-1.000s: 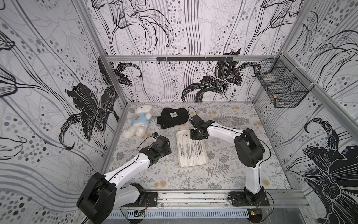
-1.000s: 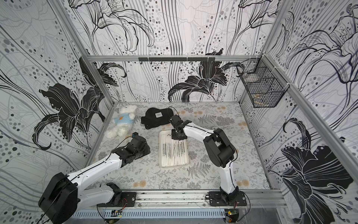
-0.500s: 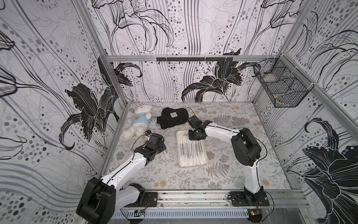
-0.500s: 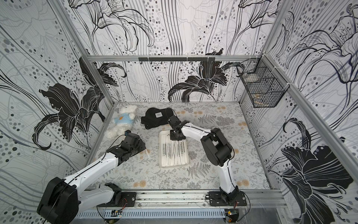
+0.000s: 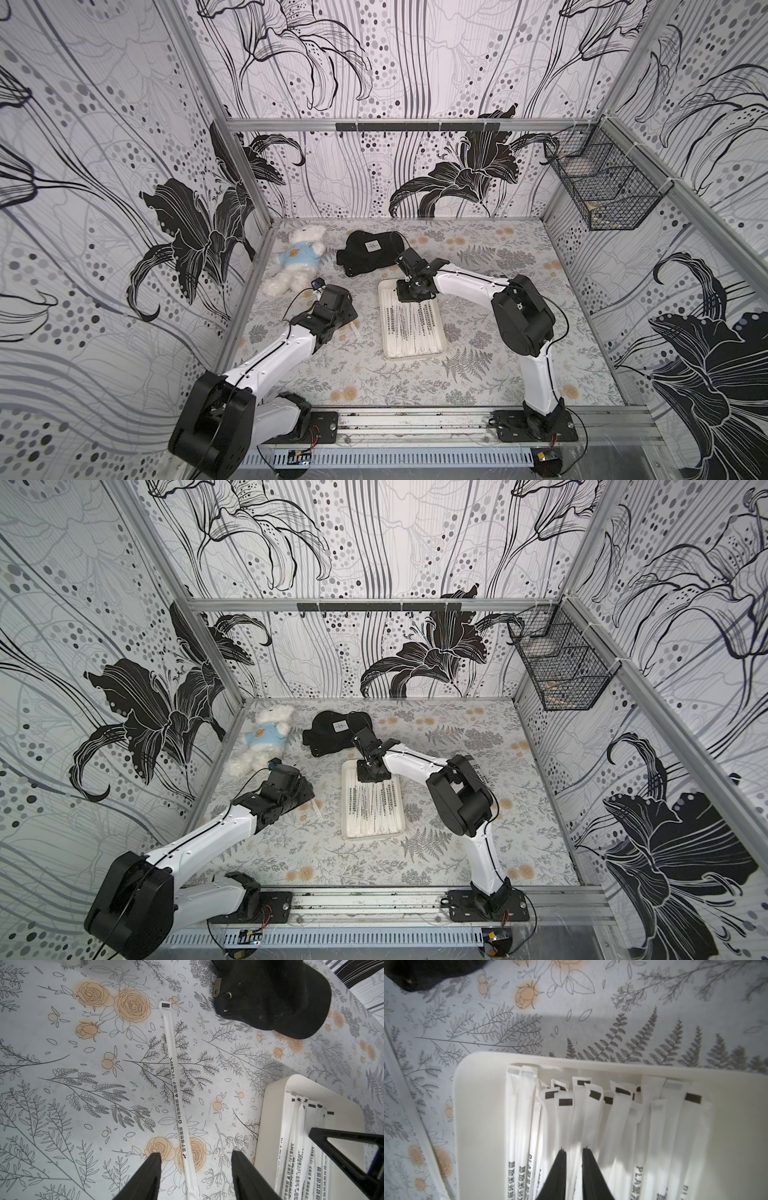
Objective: Put the straws into the storage box
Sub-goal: Pick up the straw from the center of the board.
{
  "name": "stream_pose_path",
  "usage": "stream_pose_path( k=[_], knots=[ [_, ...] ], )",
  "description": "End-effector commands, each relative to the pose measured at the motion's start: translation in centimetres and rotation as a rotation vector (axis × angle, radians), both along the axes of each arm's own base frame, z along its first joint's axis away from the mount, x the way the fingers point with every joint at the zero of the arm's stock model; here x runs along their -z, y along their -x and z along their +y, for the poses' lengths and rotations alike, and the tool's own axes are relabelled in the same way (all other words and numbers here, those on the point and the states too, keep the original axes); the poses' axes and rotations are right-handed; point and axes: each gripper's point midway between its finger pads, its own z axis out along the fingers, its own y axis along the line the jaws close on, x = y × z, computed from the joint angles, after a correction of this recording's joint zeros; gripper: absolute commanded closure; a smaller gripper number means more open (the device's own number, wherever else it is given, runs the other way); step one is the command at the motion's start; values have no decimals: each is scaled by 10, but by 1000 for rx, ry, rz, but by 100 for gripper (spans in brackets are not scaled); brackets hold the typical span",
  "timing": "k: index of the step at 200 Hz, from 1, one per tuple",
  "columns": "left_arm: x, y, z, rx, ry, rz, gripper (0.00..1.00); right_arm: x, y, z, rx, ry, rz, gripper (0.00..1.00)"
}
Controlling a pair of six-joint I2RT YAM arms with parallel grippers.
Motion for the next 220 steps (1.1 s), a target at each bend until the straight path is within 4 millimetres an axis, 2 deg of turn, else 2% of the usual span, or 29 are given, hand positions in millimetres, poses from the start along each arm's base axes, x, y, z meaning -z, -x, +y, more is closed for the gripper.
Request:
stream_pose_path(
  k=[1,24,50,70,101,119,166,190,220],
  knots=[
    [3,-19,0,1,-18,-29,39,-40,-4,3,-35,-25,-59,77],
    [18,-30,0,6,-68,8,39,-53,-3,1,-36,-36,-81,75],
    [32,-35,3,7,-119,53,44,-53,2,-5,-20,-44,-87,75],
    [36,-40,1,17,-135,66,52,-50,5,-8,-12,-43,-81,75],
    [54,-39,1,33,-160,128,70,-54,4,-11,-1,-43,-96,75],
    [64,-32,1,39,-160,164,73,-59,1,-14,10,-42,-112,75],
    [70,-17,6,33,-151,180,75,-60,-2,-15,23,-51,-122,75],
    [73,-18,0,60,-142,190,84,-62,-2,-14,23,-57,-123,75],
    [64,-19,-10,104,-136,173,93,-69,-2,-19,30,-53,-142,75]
  ],
)
